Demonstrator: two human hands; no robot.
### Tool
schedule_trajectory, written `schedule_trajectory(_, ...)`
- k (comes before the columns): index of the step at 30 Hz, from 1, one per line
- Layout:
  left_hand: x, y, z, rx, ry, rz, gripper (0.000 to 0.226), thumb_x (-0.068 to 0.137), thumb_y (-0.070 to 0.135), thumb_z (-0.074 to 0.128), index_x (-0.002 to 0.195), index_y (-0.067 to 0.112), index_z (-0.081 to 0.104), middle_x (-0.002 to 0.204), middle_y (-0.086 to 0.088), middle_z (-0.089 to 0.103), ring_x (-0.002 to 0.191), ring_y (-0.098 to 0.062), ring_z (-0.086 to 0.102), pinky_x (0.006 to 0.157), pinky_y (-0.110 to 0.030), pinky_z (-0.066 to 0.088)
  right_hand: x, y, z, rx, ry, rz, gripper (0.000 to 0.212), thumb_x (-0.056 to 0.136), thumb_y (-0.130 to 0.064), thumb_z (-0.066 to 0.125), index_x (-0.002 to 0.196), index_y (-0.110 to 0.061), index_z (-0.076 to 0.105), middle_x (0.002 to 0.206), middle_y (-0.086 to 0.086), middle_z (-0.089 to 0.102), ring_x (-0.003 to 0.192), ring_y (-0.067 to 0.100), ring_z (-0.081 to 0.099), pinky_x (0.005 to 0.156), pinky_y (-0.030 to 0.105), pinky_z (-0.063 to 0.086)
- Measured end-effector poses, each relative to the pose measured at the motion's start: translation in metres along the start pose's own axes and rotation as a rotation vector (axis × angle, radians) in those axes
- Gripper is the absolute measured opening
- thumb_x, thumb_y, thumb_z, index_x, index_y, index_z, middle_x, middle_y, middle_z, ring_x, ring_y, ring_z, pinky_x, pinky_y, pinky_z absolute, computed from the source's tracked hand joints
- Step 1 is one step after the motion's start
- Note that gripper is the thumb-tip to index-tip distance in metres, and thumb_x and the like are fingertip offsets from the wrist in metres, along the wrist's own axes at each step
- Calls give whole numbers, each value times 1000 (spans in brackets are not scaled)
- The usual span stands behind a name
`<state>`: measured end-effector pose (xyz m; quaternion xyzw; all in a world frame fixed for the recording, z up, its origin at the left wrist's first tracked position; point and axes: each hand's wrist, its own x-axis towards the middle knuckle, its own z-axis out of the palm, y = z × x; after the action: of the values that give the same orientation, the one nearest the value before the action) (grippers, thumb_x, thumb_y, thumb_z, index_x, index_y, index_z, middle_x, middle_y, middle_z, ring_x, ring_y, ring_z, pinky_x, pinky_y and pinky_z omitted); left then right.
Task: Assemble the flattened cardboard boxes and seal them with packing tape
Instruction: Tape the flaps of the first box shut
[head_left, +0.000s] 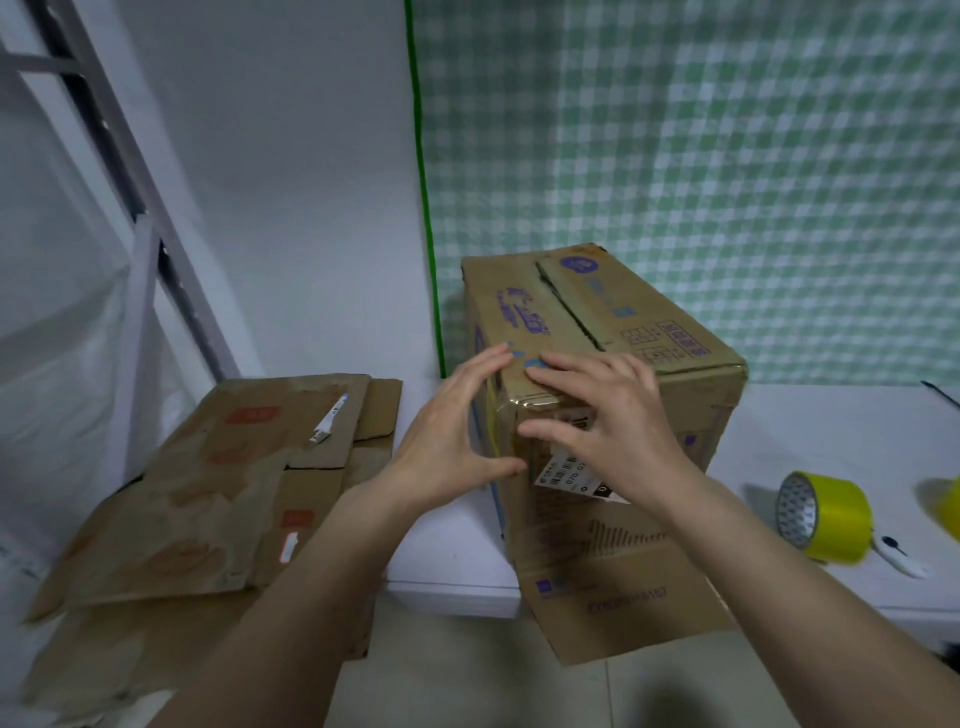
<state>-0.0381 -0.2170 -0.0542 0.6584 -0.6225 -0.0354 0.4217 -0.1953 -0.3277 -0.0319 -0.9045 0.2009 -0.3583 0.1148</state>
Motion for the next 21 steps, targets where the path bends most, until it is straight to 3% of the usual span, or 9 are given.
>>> schedule_trajectory(2,0,-1,2,-25,14,6,97,63,19,89,145,24,36,153,15,31,139,4,29,111,-12,24,4,-11,4,27,52,100,63,68,-74,50,114,-34,68,126,-18,57,119,6,44,101,21,12)
schedule_trajectory(5,-3,-5,3,-49,34,16,97,63,16,88,144,22,37,153,14,32,139,3,29,111,-13,24,6,-20,13,-34,165,123,52,72,-66,58,109,-30,72,121,-12,63,115,12,49,95,20,11)
schedule_trajectory(9,-4,-6,3,-77,21,11,94,65,8,83,145,24,36,153,14,31,140,3,28,110,-13,25,5,-20,19,-84,170,113,47,69,-55,71,107,-26,72,116,-9,64,114,15,51,94,21,12)
schedule_trajectory(13,-6,-2,5,-145,-11,8,89,65,7,65,147,24,33,155,16,26,143,1,22,112,-15,24,7,-27,23,-42,244,208,50,69,-65,56,95,-26,72,103,-10,64,104,14,52,93,23,15)
schedule_trajectory(16,-3,-2,4,-212,-10,-20,82,66,5,44,144,27,34,156,11,28,144,0,21,116,-19,20,10,-32,38,-234,299,208,37,71,-51,55,87,-19,64,87,-3,59,89,22,54,90,34,25)
schedule_trajectory(18,-1,-3,5,-256,2,-16,72,70,12,38,140,27,37,155,5,32,144,-4,24,116,-21,19,11,-37,45,-331,289,212,34,67,-42,66,87,-15,59,85,2,55,84,24,53,85,36,28)
schedule_trajectory(21,2,-1,5,-248,135,-33,51,86,31,27,129,21,52,142,1,48,135,-7,39,111,-20,29,4,-35,37,-226,214,70,42,71,-51,63,93,-16,58,91,0,55,89,20,50,84,32,27)
